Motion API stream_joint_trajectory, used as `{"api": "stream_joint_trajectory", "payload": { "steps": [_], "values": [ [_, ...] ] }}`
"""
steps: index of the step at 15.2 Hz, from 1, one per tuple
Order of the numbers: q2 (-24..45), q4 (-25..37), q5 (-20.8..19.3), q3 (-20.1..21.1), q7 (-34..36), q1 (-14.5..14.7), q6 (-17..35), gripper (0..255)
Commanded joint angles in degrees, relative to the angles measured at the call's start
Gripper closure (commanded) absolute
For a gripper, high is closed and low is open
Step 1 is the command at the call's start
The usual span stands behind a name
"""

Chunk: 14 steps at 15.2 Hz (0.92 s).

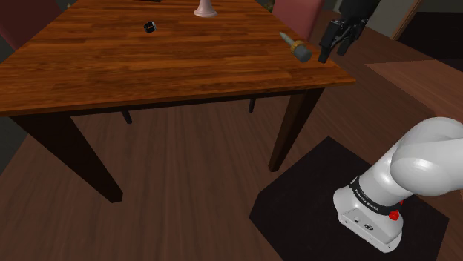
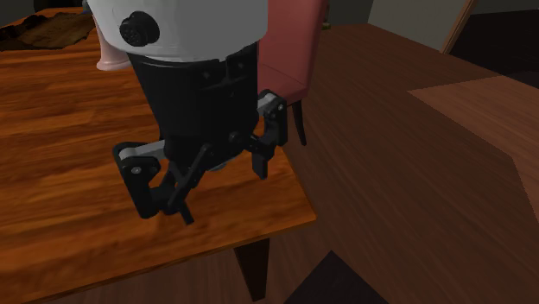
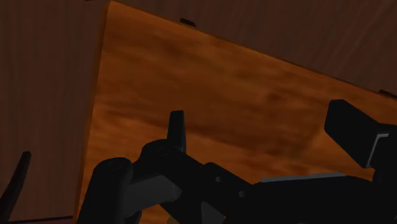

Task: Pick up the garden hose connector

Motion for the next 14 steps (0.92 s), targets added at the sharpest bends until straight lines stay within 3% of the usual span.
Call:
{"api": "stream_joint_trajectory", "payload": {
  "steps": [1,14],
  "values": [
    [0.0,0.0,0.0,0.0,0.0,0.0,0.0,0],
    [27.1,21.3,0.1,-1.8,10.7,-5.3,8.2,0]
  ]
}}
